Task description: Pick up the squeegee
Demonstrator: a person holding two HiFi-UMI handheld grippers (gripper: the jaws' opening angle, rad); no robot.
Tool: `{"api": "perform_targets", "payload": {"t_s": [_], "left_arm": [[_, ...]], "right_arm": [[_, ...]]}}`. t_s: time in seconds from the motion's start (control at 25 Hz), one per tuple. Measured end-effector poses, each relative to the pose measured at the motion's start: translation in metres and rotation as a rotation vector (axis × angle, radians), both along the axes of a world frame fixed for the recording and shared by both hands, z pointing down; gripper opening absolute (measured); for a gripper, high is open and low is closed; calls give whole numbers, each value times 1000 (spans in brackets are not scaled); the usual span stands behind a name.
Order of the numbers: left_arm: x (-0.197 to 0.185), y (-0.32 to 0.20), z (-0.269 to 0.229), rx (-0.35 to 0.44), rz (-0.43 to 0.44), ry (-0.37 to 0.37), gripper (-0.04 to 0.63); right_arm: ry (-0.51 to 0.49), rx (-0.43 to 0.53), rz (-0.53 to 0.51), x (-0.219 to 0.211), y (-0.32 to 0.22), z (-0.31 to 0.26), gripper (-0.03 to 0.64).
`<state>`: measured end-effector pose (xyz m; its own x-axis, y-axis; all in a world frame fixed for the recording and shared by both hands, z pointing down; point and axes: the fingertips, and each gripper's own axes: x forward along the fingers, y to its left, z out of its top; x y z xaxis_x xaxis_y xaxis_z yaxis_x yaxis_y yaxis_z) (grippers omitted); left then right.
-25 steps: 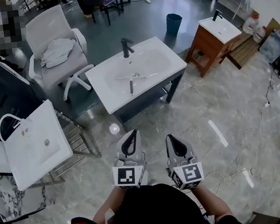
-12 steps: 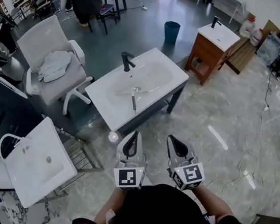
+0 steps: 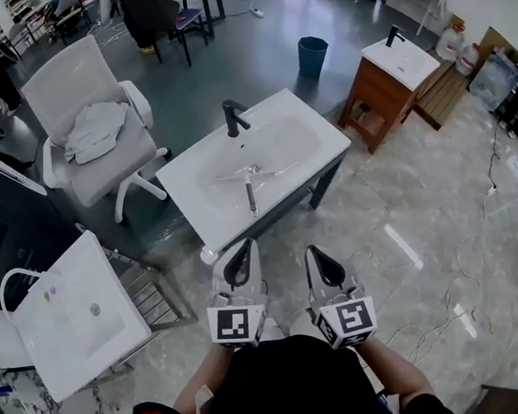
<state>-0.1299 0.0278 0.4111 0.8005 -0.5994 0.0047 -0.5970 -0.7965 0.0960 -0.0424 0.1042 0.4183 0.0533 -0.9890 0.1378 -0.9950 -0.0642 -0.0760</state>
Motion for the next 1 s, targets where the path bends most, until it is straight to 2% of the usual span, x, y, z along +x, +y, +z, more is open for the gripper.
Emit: {"api": "perform_targets", "payload": {"t_s": [0.2, 0.52, 1.0], "left_arm": [[-2, -7, 3, -11, -6, -12, 2], [-1, -36, 8, -12, -82, -17, 2], [57, -99, 19, -31, -144, -67, 2]], "right_arm": [[-5, -16, -12, -1, -12, 3, 3], [1, -24, -94, 5, -49, 10, 3], [-28, -42, -188, 66, -128, 18, 3]]}}
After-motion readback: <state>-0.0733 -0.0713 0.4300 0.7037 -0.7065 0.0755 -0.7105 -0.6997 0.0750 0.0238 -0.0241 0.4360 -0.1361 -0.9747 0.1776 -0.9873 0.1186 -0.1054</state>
